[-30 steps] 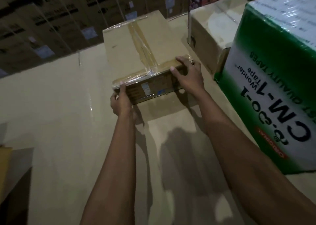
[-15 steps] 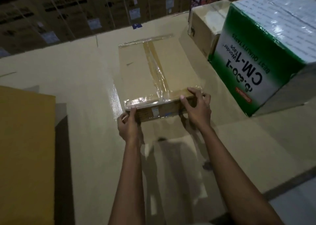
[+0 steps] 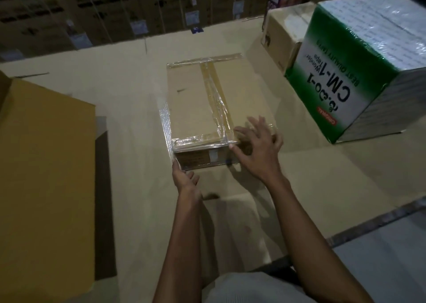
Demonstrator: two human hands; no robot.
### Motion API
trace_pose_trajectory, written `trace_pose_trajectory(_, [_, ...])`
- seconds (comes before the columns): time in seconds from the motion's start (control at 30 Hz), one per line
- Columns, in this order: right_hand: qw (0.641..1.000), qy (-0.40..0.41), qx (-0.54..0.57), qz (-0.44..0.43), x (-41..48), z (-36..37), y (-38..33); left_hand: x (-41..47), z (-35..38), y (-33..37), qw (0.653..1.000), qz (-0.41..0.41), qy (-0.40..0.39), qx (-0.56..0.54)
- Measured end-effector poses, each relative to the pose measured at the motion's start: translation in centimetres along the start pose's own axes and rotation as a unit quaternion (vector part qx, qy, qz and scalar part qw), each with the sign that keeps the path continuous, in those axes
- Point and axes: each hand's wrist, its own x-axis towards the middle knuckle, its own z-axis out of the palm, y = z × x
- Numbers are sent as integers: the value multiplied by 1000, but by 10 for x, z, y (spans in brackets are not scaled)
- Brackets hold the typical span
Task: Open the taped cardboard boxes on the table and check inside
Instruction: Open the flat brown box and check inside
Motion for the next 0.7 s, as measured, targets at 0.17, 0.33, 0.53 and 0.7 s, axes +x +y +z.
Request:
trace_pose_trajectory(0.17, [994, -90, -44, -47, -6, 11, -4, -4, 18, 12, 998, 37, 55, -17])
trace_pose_trajectory(0.33, [999, -39, 27, -18, -3, 7, 4, 0, 16, 12, 994, 47, 43, -90])
trace_pose_trajectory(0.53, [999, -10, 47, 7, 3, -9, 23, -3, 24, -12, 982, 26, -104, -156])
trace_pose_trajectory(0.7, [999, 7, 32, 4, 1, -10, 32, -6, 30, -49, 977, -30, -182, -110])
